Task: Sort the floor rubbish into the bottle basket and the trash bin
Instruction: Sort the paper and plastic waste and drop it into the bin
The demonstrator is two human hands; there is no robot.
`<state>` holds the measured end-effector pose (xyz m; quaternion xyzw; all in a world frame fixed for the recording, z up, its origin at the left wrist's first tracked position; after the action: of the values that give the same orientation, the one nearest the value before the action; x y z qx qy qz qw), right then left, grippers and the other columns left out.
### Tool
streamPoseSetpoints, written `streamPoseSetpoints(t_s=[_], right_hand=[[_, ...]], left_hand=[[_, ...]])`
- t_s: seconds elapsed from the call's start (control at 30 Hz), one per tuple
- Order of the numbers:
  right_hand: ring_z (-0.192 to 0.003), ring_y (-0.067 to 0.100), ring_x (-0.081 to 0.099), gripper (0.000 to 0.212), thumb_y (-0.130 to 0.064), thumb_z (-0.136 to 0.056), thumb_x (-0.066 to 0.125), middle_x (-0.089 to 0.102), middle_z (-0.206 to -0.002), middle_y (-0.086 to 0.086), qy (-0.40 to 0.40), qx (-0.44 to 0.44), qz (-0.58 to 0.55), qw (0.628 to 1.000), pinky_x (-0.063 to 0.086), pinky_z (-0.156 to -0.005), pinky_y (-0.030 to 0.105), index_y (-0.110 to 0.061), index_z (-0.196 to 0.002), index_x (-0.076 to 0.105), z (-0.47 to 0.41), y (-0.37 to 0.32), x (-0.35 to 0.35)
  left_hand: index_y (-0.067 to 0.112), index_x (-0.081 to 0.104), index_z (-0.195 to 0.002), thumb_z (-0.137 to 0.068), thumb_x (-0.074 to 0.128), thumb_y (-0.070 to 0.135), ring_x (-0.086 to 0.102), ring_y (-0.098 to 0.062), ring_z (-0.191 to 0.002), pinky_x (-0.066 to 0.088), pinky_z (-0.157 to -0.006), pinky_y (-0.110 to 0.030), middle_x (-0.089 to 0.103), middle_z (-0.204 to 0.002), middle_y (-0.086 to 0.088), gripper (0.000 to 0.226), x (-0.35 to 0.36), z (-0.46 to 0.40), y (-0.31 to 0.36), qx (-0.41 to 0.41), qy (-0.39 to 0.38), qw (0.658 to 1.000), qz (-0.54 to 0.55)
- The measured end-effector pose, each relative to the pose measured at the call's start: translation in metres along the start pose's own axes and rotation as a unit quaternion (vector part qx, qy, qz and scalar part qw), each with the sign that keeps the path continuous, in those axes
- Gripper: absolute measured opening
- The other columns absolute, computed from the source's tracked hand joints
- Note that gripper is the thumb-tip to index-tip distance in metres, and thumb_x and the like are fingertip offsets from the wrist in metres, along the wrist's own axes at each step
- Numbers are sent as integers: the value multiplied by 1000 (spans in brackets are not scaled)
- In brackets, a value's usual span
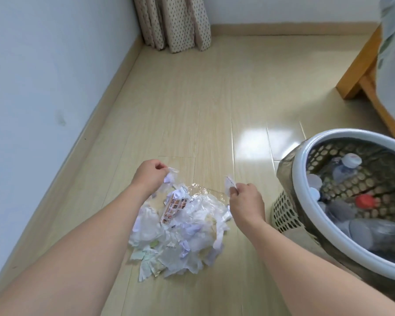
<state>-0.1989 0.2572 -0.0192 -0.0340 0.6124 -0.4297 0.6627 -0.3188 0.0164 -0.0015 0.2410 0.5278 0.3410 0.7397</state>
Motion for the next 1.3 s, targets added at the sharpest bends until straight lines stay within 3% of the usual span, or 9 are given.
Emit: streamPoseSetpoints(t_s=[0.13, 0.43, 0.7, 0.83, 0.93, 1.0, 1.13, 1.2, 1.3], right_hand=[[-60, 19, 38, 35, -16, -95, 42, 42, -65, 0, -16, 3, -92, 996, 27, -52, 31, -15, -62, 34, 54, -21, -56], [-63, 20, 54, 24, -15, -93, 40, 57, -73, 8, -37, 13, -114, 993, 43, -57, 30, -11, -73, 51, 165, 0, -216], [-82, 25, 65, 18, -13, -98, 42, 63, -94, 12, -13, 116, -131, 984, 53, -64, 31, -9, -107, 58, 232, 109, -336], [-61, 17, 51, 17, -5, -95, 40, 63, -87, 13, -18, 153, -127, 980, 39, -50, 24, -7, -103, 55, 251, 162, -363], [-57, 15, 43, 13, 0, -92, 43, 59, -97, 17, -25, 178, -111, 977, 48, -63, 32, -5, -89, 54, 260, 204, -373], [-65, 20, 53, 19, -2, -92, 46, 57, -88, 15, -38, 201, -98, 974, 51, -74, 35, -10, -75, 50, 264, 229, -373], [-64, 20, 56, 24, -5, -95, 41, 55, -71, 8, -65, 220, -79, 970, 43, -52, 27, -1, -109, 60, 264, 266, -361], [-66, 19, 53, 30, -4, -95, 37, 59, -84, 10, -88, 200, -76, 973, 44, -56, 26, -2, -115, 60, 262, 274, -359], [-111, 28, 58, 38, -4, -99, 36, 57, -128, 16, -111, 191, -64, 973, 48, -91, 31, -1, -135, 50, 263, 273, -361]], left_hand=[[12, 58, -77, -94, 57, 7, 50, -21, -55, 43, -63, -31, 57, -70, -6, 17, -33, 59, 43, -12, -14, 997, 75], [7, 56, -83, -87, 54, -8, 50, -22, -53, 48, -52, -26, 55, -71, -12, 16, -38, 228, 173, 35, -120, 988, 94], [14, 58, -81, -84, 61, 3, 55, -24, -74, 46, -61, -29, 61, -86, -10, 12, 62, 364, 275, 111, -199, 972, 65], [18, 59, -86, -84, 57, 2, 59, -27, -88, 52, -73, -36, 61, -92, -7, 17, 121, 410, 300, 127, -227, 965, 30], [16, 62, -94, -86, 56, 4, 60, -26, -91, 54, -80, -40, 61, -93, -7, 16, 164, 436, 308, 137, -246, 960, -10], [13, 63, -100, -85, 55, 3, 56, -21, -83, 51, -72, -33, 61, -92, -7, 19, 191, 444, 307, 143, -251, 957, -38], [13, 61, -97, -83, 55, 2, 54, -17, -77, 45, -61, -27, 61, -88, -5, 19, 236, 445, 296, 139, -248, 955, -83], [14, 60, -96, -83, 55, 4, 57, -21, -79, 48, -65, -30, 61, -91, -7, 18, 257, 443, 288, 130, -250, 954, -101], [13, 57, -116, -84, 53, 2, 62, -25, -86, 54, -72, -36, 60, -110, -10, 33, 284, 443, 273, 101, -286, 944, -127]])
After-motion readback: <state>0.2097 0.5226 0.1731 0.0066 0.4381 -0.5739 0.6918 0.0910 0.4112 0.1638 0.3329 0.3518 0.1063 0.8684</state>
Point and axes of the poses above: each hand's wrist, its own z-axis away from the middle knuckle, its own x-axis out of the palm, y = z × x, the point moved 5 cm from there along -z, towards the middle knuckle
